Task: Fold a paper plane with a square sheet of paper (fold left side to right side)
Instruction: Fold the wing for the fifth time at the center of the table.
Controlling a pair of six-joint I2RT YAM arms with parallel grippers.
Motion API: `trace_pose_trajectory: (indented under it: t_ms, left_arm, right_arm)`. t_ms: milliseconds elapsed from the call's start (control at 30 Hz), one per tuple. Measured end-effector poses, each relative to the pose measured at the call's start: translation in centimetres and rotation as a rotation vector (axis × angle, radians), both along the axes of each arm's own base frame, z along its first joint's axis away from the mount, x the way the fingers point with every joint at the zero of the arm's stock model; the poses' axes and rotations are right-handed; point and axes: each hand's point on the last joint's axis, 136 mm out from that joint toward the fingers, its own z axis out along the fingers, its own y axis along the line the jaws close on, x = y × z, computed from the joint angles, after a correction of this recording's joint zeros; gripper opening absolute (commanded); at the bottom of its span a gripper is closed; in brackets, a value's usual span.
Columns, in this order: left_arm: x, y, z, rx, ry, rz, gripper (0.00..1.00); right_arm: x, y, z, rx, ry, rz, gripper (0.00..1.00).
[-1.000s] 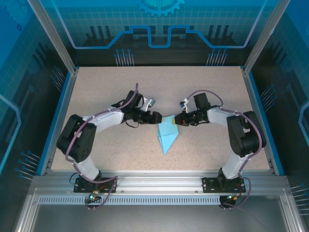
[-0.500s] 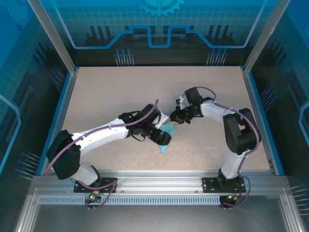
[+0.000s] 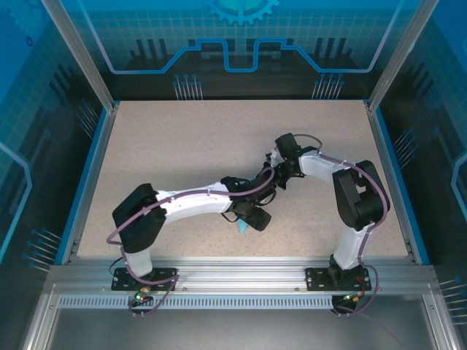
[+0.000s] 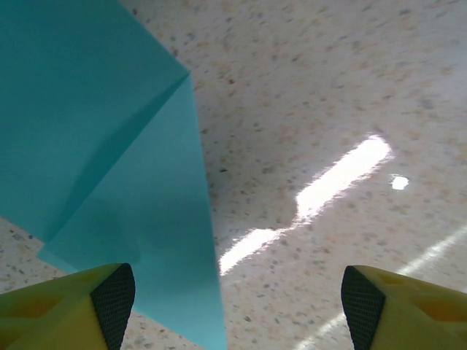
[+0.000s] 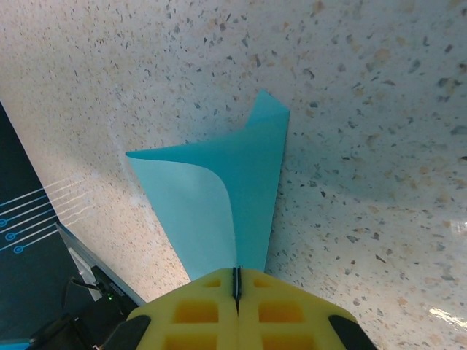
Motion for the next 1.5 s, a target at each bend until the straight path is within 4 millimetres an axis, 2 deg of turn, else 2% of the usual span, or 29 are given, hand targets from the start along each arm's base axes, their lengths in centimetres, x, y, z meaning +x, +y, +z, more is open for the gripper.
trace_pose_trajectory:
  t_ms: [200, 633, 1000, 1067, 1200, 1267, 1333, 1400, 1500]
  left_arm:
    - [0.0, 0.9, -1.8, 0.124, -0.014, 0.022, 0.68]
    - [0.3, 1.6, -2.4, 0.18, -0.019, 0.041, 0.35]
    - [0.1, 1.8, -3.2, 0.204, -0.006, 0.039, 0.14]
    - [0.1, 1.8, -3.2, 0.203, -0.006, 0.039, 0.12]
    - [0.4, 2.0, -3.2, 0.197, -0.006, 0.052, 0.09]
    - [0.5, 2.2, -3.4, 0.184, 0.004, 0.06, 0.09]
    - [0.6, 2.5, -3.3, 0.157, 0.019, 0.074, 0.09]
    - [0.8, 2.7, -2.9, 0.121, 0.033, 0.086, 0.09]
    - [1.2, 2.5, -1.8, 0.038, 0.047, 0.103, 0.1]
  right_arm:
    - [0.0, 0.0, -0.1, -0.005, 0.007, -0.009, 0.0]
    - [0.0, -0.1, -1.0, -0.033, 0.027, -0.009, 0.0]
    - [0.0, -0.1, -1.3, -0.043, 0.034, -0.01, 0.01]
    - [0.1, -0.1, -1.3, -0.045, 0.032, -0.007, 0.05]
    - [0.2, -0.4, -1.3, -0.063, 0.015, 0.005, 0.21]
    - [0.3, -0.6, -1.4, -0.079, -0.004, 0.014, 0.3]
    - [0.6, -1.0, -1.2, -0.103, -0.035, 0.021, 0.44]
    - [1.0, -1.6, -0.1, -0.126, -0.09, 0.018, 0.55]
    - [1.6, -2.9, 2.9, -0.14, -0.218, -0.01, 0.66]
